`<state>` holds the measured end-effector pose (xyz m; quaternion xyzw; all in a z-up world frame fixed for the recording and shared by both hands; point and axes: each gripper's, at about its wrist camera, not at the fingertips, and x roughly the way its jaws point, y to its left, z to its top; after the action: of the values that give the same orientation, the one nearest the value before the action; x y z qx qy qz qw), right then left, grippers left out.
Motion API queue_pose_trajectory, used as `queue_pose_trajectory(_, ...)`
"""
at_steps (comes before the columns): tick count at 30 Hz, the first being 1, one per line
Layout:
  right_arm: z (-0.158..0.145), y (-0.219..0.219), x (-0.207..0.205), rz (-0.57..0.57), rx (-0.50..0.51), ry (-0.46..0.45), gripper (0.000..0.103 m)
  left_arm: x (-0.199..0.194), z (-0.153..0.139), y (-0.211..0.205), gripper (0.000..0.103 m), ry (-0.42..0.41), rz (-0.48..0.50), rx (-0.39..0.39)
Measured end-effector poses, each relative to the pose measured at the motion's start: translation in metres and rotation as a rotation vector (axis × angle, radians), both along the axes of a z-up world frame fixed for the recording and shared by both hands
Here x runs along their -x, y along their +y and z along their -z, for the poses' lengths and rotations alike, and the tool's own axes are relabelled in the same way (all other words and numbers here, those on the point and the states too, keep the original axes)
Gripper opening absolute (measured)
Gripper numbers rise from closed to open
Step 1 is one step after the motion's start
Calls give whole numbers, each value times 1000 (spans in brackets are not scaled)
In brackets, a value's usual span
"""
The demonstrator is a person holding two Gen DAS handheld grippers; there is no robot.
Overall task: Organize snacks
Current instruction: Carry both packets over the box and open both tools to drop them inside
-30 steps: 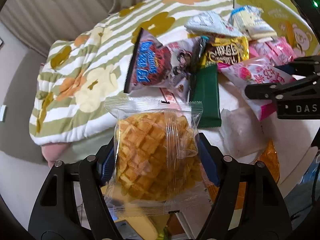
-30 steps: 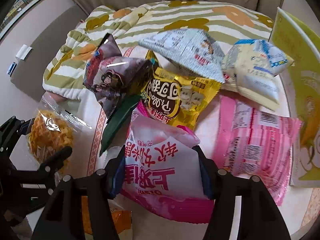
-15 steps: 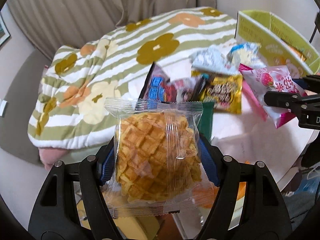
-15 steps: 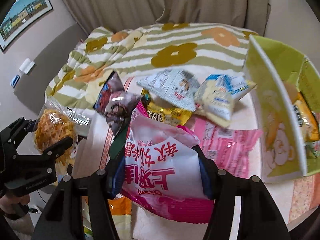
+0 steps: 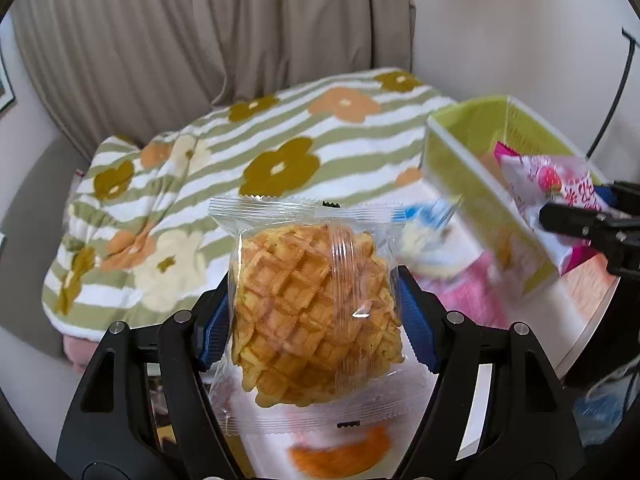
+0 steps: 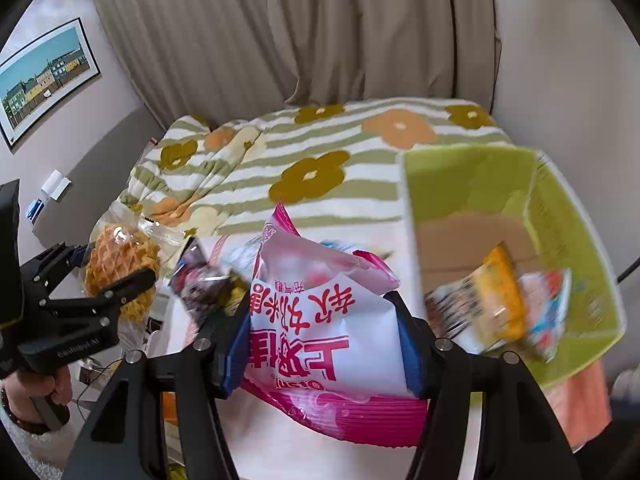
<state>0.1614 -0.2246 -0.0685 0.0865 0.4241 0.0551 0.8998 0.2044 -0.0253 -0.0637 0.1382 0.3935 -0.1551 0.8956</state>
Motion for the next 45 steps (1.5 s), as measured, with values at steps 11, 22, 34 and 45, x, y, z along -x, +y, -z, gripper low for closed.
queue_pose_trajectory(11, -20, -139, -21, -25, 21, -30, 57, -35, -17, -159, 70, 41, -16, 137)
queue_pose_trajectory(22, -4, -216, -56, -13, 1, 11, 57, -86, 16, -270, 70, 187, 27, 120)
queue_pose_trajectory(34, 30, -247, -79, 72, -28, 97, 57, -126, 59, -315, 71, 283, 116, 32)
queue_pose_trajectory(45, 43, -254, -88, 116, -39, 140, 57, -120, 58, -325, 98, 226, 174, -47)
